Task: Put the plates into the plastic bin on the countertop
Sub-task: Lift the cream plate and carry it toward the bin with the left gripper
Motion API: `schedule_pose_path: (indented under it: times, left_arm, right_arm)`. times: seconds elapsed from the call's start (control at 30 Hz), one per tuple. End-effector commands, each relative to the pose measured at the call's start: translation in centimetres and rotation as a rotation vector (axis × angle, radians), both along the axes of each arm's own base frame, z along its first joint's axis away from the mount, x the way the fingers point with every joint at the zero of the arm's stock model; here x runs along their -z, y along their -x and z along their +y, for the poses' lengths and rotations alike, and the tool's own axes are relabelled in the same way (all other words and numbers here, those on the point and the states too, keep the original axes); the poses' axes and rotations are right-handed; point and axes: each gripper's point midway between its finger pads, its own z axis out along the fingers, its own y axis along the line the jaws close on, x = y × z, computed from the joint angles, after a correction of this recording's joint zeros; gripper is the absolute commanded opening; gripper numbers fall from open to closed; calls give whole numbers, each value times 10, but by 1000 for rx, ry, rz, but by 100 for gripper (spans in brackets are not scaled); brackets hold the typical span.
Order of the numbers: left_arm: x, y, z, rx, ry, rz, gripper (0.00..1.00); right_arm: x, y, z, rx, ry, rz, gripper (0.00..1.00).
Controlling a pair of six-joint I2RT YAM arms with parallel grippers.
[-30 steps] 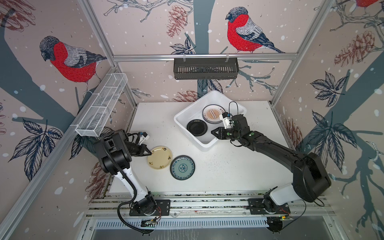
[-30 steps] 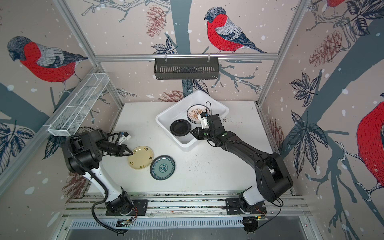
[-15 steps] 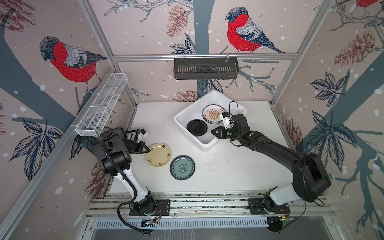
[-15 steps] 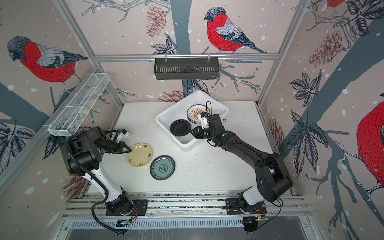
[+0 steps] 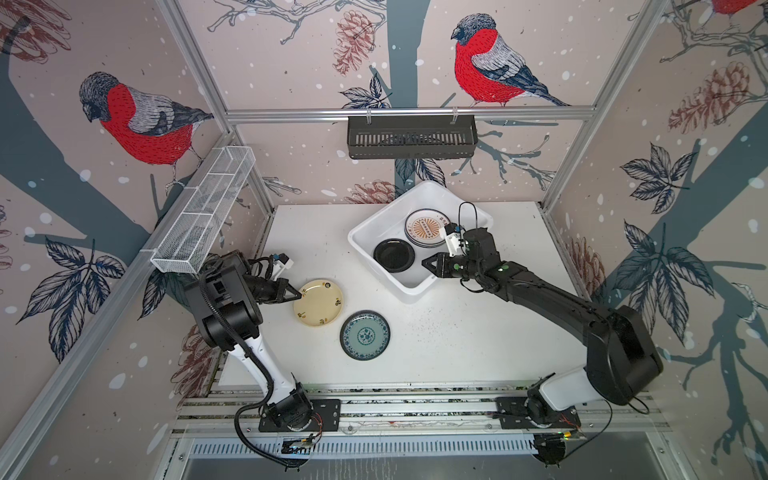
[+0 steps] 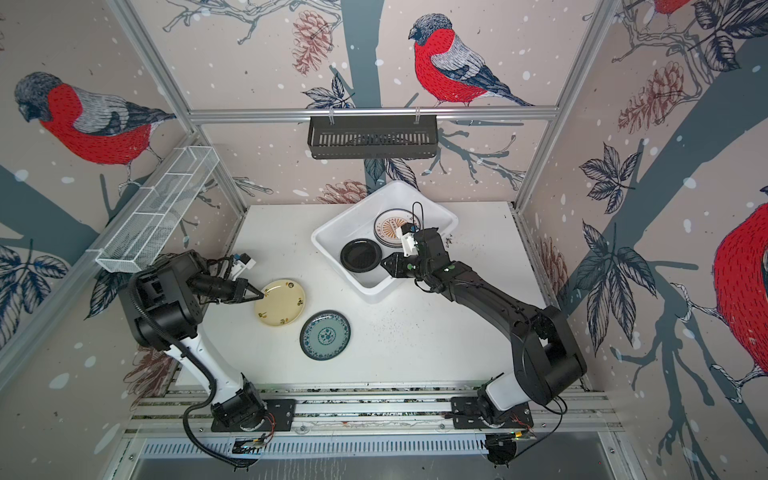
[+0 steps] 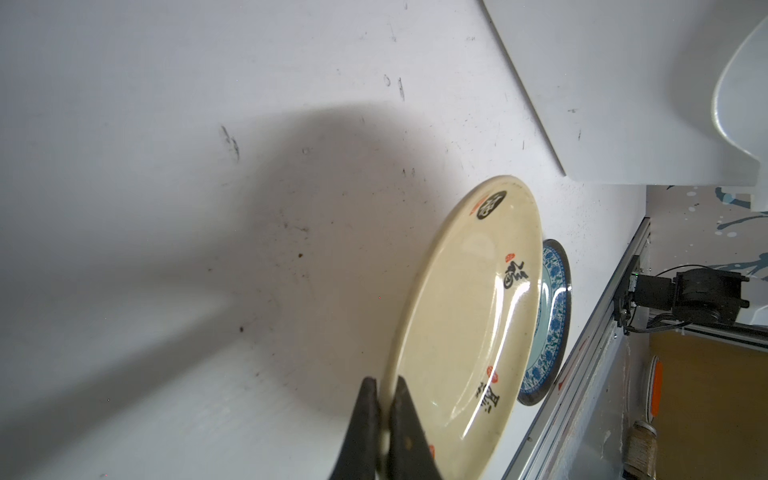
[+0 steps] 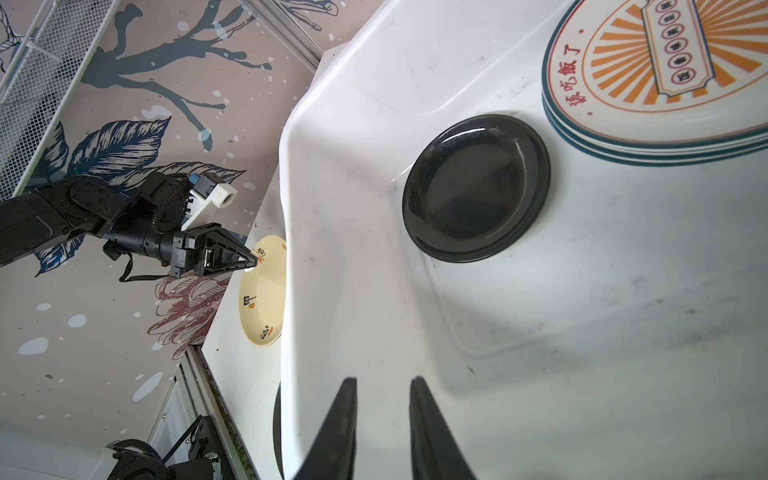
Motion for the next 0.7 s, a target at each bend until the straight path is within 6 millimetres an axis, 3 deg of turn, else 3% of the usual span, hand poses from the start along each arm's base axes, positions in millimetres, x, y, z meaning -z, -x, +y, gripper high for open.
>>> schedule_pose_path:
  times: [0.0,0.4,0.67]
  left_arm:
    - [-10,4,-10,-7,70,19,0]
    - [-9,15,-31,71,52,43,0]
    - [-19,12,-42,86,66,24,0]
  right_arm:
    - [-12,-3,3,-10,-23,-37,25]
    - [-14,-3,4,-14,-23,-38,25]
    - [-15,-3,3,-11,-22,-38,25]
